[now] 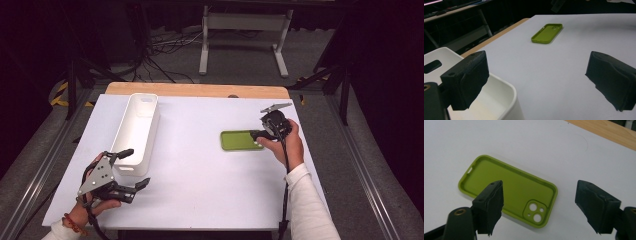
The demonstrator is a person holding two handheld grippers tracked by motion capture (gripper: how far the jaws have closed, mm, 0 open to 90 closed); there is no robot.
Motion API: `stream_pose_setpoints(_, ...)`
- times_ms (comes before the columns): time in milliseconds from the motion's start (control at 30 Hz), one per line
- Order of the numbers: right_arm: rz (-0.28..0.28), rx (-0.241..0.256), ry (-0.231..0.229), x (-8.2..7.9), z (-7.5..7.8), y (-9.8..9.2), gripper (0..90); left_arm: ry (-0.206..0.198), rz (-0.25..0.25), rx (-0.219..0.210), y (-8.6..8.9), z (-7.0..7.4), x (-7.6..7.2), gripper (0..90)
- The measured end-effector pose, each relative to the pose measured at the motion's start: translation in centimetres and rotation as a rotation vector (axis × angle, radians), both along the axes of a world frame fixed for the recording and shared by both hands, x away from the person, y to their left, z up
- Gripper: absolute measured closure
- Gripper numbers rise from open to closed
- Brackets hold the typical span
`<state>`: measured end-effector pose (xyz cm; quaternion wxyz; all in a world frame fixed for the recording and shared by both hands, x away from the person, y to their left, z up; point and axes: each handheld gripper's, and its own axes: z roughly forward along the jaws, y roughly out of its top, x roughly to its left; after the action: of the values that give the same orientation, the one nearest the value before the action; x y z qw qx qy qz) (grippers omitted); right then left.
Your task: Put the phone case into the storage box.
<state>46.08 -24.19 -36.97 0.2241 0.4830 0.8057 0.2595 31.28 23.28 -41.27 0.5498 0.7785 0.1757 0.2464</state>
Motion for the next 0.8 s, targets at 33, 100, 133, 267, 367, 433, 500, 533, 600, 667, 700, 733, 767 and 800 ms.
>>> stream_pose_setpoints(33, -0.010, -0.011, 0.010, 0.4, -0.1, 0.0, 23.8, -0.001, -0.002, -0.002, 0.0, 0.0, 0.0, 5.4)
stream_pose_setpoints(100, -0.021, -0.012, 0.048, 1.2, -0.5, -0.1, 23.4, 0.010, -0.010, 0.004, 0.0, -0.1, -0.1, 5.4)
stream_pose_setpoints(133, -0.027, -0.018, 0.055, 1.5, -0.8, -0.1, 23.3, 0.008, -0.013, 0.009, 0.0, -0.1, -0.1, 5.4)
stream_pose_setpoints(267, -0.052, -0.037, 0.099, 2.5, -1.7, -0.2, 23.3, 0.008, -0.019, 0.008, -0.2, -0.2, -0.1, 5.4)
stream_pose_setpoints(367, -0.063, -0.033, 0.127, 3.0, -2.4, -0.5, 27.3, 0.012, -0.025, 0.018, -0.2, -0.2, -0.1, 5.6)
stream_pose_setpoints(433, -0.070, -0.027, 0.155, 3.5, -3.0, -0.9, 33.6, 0.015, -0.022, 0.023, -0.2, -0.2, -0.1, 5.7)
stream_pose_setpoints(500, -0.081, -0.005, 0.176, 3.9, -3.7, -1.4, 37.8, 0.013, -0.023, 0.028, -0.2, -0.2, 0.0, 5.7)
stream_pose_setpoints(533, -0.087, 0.001, 0.182, 3.9, -3.9, -1.5, 38.1, 0.013, -0.023, 0.028, -0.2, -0.2, 0.0, 5.7)
stream_pose_setpoints(600, -0.090, 0.007, 0.190, 4.0, -4.1, -1.7, 39.6, 0.012, -0.020, 0.025, -0.1, -0.2, -0.1, 5.7)
stream_pose_setpoints(667, -0.107, 0.042, 0.207, 4.0, -4.4, -2.1, 42.2, 0.019, -0.021, 0.024, -0.2, -0.2, -0.1, 5.8)
stream_pose_setpoints(700, -0.114, 0.052, 0.212, 4.0, -4.5, -2.3, 43.3, 0.024, -0.022, 0.023, -0.2, -0.3, 0.0, 5.7)
stream_pose_setpoints(733, -0.120, 0.052, 0.211, 4.0, -4.5, -2.5, 44.2, 0.024, -0.024, 0.025, -0.2, -0.3, 0.0, 5.8)
stream_pose_setpoints(767, -0.125, 0.053, 0.209, 4.0, -4.6, -2.6, 45.6, 0.024, -0.023, 0.029, -0.3, -0.3, 0.0, 5.8)
stream_pose_setpoints(800, -0.129, 0.060, 0.213, 4.0, -4.7, -2.8, 49.1, 0.025, -0.027, 0.033, -0.3, -0.3, 0.0, 5.8)
